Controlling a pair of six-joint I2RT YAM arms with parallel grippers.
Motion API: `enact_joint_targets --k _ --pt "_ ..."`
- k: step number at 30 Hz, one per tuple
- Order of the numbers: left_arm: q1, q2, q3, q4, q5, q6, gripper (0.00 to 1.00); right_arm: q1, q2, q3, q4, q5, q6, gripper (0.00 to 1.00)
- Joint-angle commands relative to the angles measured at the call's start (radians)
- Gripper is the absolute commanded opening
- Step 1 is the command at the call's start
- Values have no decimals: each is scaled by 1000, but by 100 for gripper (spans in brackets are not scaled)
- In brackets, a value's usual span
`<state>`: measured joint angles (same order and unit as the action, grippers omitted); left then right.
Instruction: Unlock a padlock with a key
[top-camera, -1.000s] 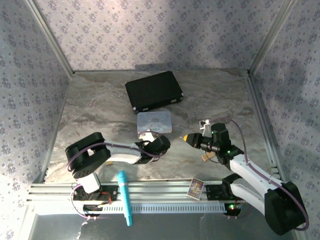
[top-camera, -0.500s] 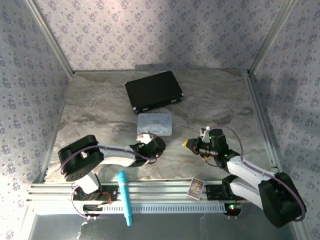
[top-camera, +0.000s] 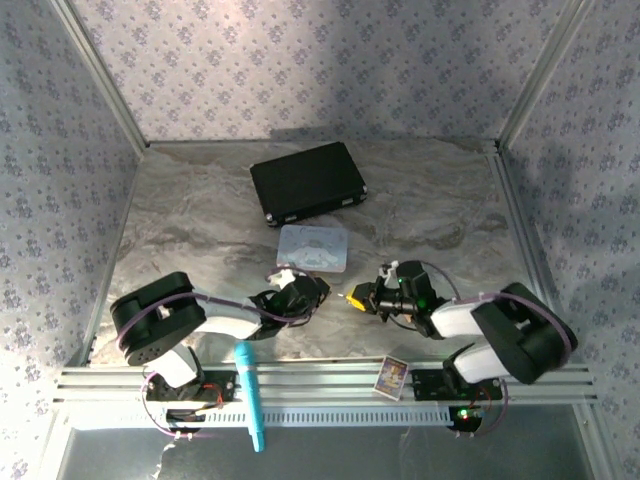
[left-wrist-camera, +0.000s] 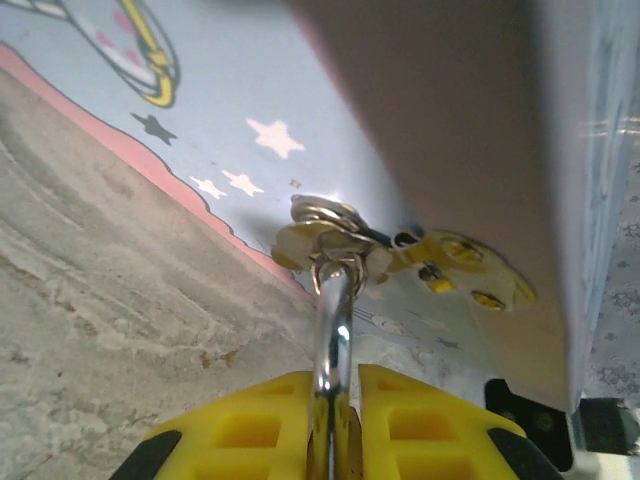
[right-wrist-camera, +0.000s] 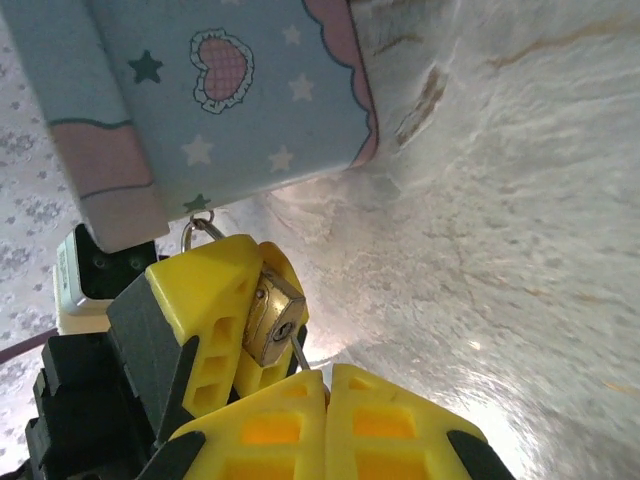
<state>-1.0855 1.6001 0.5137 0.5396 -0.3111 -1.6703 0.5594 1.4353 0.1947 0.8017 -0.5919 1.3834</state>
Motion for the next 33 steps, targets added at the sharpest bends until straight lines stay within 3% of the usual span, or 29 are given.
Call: enact_joint_targets --k 1,10,33 --pt "1 -23 2 93 7 -41 0 10 23 14 182 -36 55 0" --pt "1 20 -6 178 2 -130 0 36 16 13 178 11 63 0" --pt "22 -52 37 41 -70 -188 0 -1 21 -2 107 -32 9 0"
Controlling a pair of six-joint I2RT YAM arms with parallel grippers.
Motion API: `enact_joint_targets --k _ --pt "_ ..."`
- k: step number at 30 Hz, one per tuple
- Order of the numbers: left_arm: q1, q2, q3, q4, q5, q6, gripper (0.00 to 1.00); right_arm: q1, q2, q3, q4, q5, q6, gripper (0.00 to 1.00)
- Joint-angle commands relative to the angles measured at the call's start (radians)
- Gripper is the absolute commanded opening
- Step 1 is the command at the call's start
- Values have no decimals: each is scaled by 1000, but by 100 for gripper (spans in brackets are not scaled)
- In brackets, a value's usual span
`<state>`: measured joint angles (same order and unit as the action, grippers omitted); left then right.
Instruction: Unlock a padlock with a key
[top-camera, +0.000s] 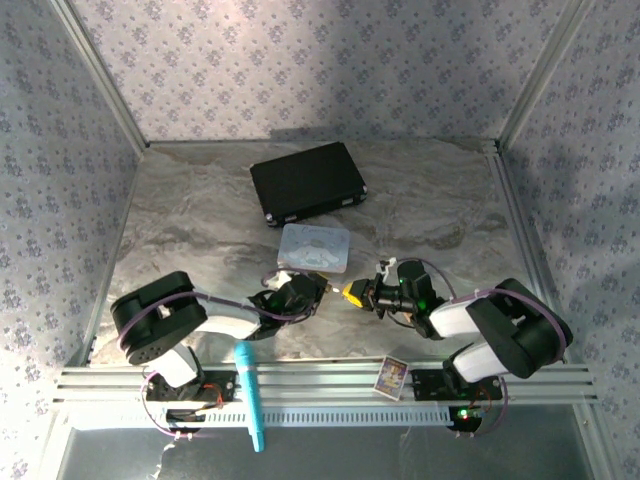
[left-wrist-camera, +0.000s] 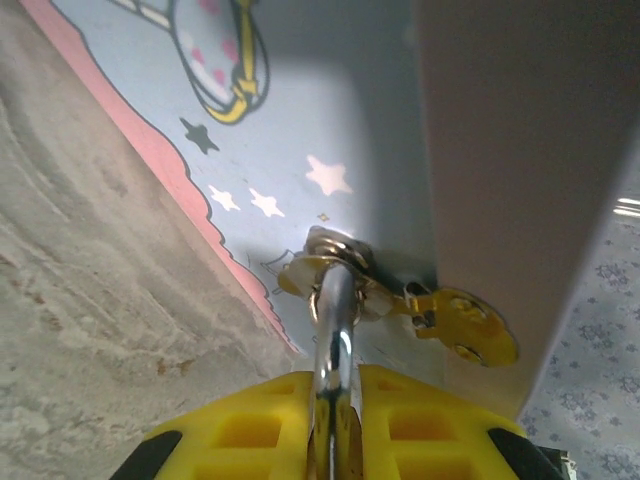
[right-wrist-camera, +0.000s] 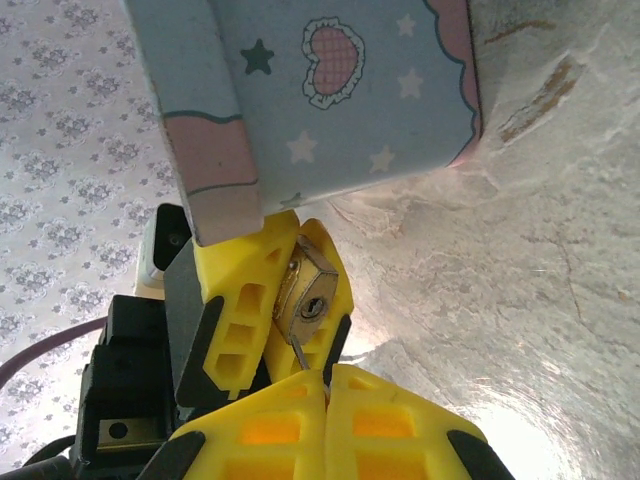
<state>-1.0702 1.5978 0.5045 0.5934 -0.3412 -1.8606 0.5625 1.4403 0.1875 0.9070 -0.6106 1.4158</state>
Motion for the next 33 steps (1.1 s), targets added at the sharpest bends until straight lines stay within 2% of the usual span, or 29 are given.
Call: enact_joint_targets --k 1,7,19,33 --pt "5 -51 49 -14 -38 5 0 -5 27 7 23 -15 -17 0" --pt "1 -25 30 62 -26 -14 0 -2 63 43 25 -12 -21 0" --pt "-5 -16 53 53 -12 -12 0 30 120 73 77 -6 -10 0" --pt "-40 5 73 90 1 -6 0 12 182 55 253 16 92 0"
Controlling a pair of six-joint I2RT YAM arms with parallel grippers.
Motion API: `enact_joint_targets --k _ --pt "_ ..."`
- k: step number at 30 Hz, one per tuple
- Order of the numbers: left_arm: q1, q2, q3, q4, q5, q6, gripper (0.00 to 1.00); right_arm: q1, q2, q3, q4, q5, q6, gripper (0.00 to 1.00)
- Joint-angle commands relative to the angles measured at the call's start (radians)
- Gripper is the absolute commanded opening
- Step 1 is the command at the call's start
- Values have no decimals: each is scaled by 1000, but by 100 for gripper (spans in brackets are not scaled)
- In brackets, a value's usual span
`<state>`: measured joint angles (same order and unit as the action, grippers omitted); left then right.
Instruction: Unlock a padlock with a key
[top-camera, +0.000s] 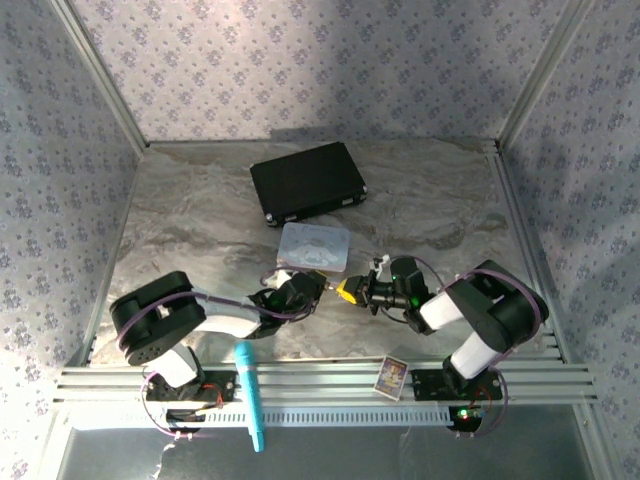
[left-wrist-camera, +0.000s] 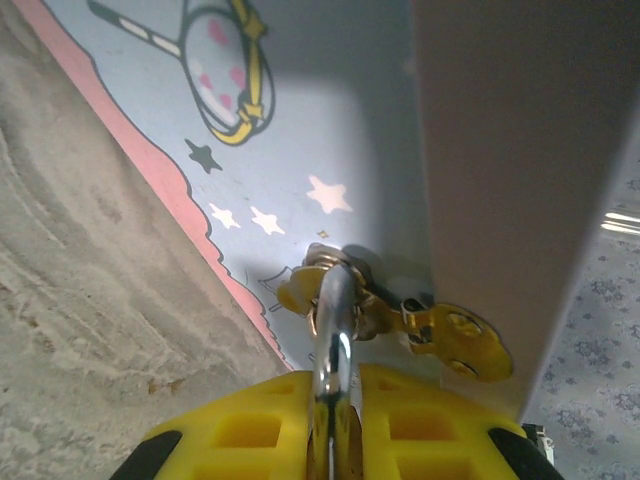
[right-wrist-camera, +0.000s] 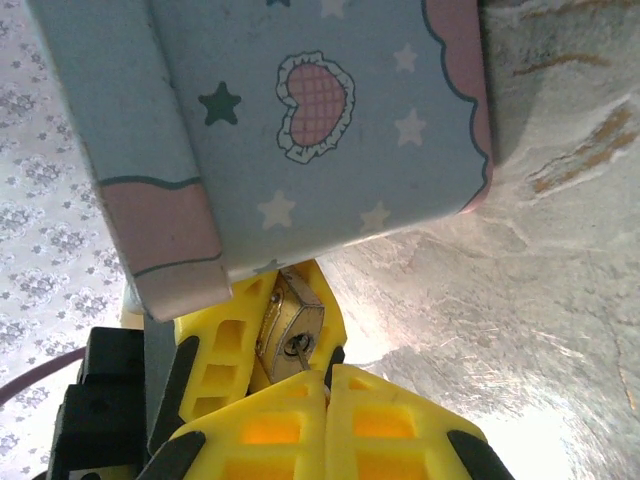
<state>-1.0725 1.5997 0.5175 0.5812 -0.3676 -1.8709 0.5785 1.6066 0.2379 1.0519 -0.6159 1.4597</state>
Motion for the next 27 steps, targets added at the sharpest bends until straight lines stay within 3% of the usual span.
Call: enact_joint_targets --k 1,6,17,21,27 --pt "-40 6 64 104 30 3 0 -5 20 3 121 25 61 0" --pt "-56 35 91 148 24 3 0 -3 51 -11 205 67 143 0" --pt "-62 45 114 183 12 7 0 6 64 -51 195 170 171 0" --pt "-60 57 128 170 32 8 0 11 88 -39 257 165 174 0" --pt "-67 101 157 151 59 1 0 44 25 18 182 141 121 0"
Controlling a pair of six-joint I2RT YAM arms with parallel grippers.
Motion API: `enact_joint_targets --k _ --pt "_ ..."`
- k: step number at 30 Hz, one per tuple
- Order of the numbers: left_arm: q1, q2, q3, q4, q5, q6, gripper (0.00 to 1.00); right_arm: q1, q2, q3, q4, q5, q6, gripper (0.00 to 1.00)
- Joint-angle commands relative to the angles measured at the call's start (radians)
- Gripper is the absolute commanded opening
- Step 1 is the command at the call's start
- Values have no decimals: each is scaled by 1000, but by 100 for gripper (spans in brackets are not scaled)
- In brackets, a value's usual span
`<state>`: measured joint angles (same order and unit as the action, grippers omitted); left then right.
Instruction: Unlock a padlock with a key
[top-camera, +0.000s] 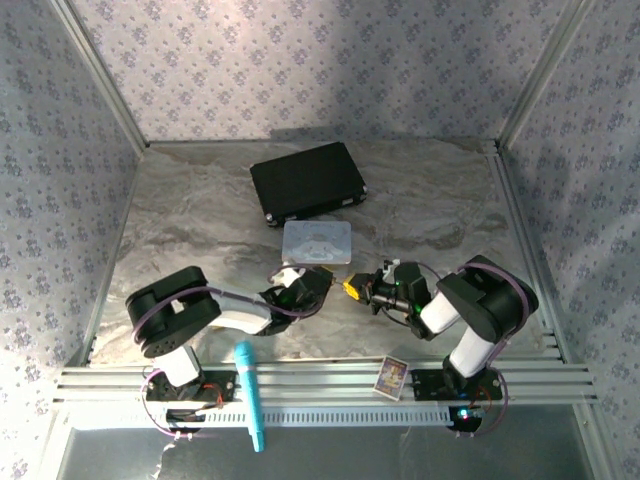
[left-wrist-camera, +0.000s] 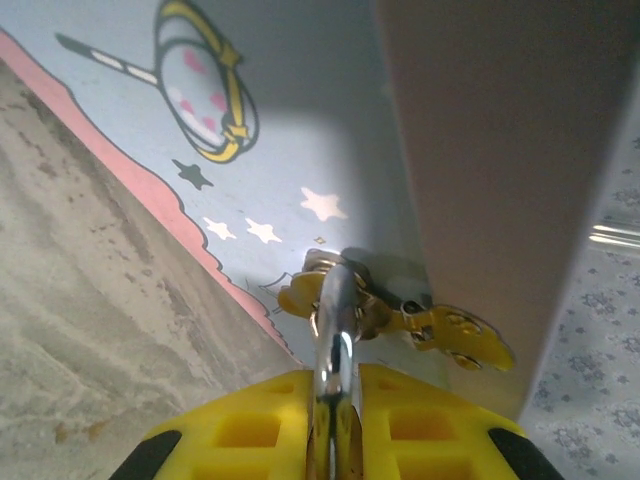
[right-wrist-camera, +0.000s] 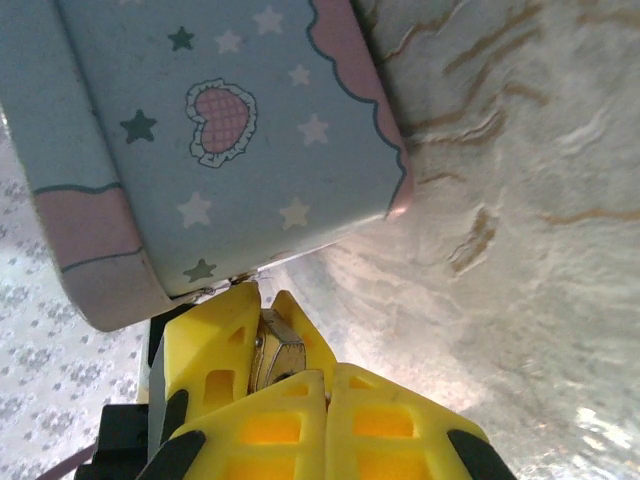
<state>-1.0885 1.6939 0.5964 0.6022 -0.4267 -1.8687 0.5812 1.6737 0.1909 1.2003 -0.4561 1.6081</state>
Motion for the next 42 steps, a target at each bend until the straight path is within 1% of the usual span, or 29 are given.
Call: enact_joint_targets --k 1,6,9,12,15,18,20,24,28,30,33,35,37,38,42 --pt "-51 10 79 119 115 0 0 42 -51 65 32 -20 -25 0" --pt "-50 13 84 62 88 3 0 52 -75 51 6 -15 -24 0" --pt "-49 13 107 22 91 11 0 70 -70 53 7 -6 -22 0" --pt "-50 22 115 37 98 13 0 71 -44 59 13 -5 -25 0" --pt "-51 26 115 58 100 20 0 71 5 62 79 -7 -8 0" --pt "-53 28 118 40 114 17 0 76 6 76 73 -2 -17 0" --pt "-54 42 115 58 126 7 0 79 -7 85 38 -3 -35 0" --pt "-62 68 115 115 150 -1 0 80 -15 100 40 -3 -56 0" --pt "-67 94 145 179 211 3 0 121 -28 156 -53 0 -126 0" --pt "-71 100 147 203 223 -6 0 121 -6 158 -16 4 -110 0" --pt "-73 102 131 235 230 -15 0 101 48 151 84 -7 -48 0" --pt "-76 93 131 228 236 -2 0 96 68 151 100 -9 -43 0" --pt "-79 87 133 222 242 -4 0 112 47 153 50 14 -92 0" --pt "-78 88 133 221 250 -12 0 124 22 157 -7 32 -136 0" --pt "-65 77 131 164 280 -27 0 167 -125 175 -341 127 -362 0"
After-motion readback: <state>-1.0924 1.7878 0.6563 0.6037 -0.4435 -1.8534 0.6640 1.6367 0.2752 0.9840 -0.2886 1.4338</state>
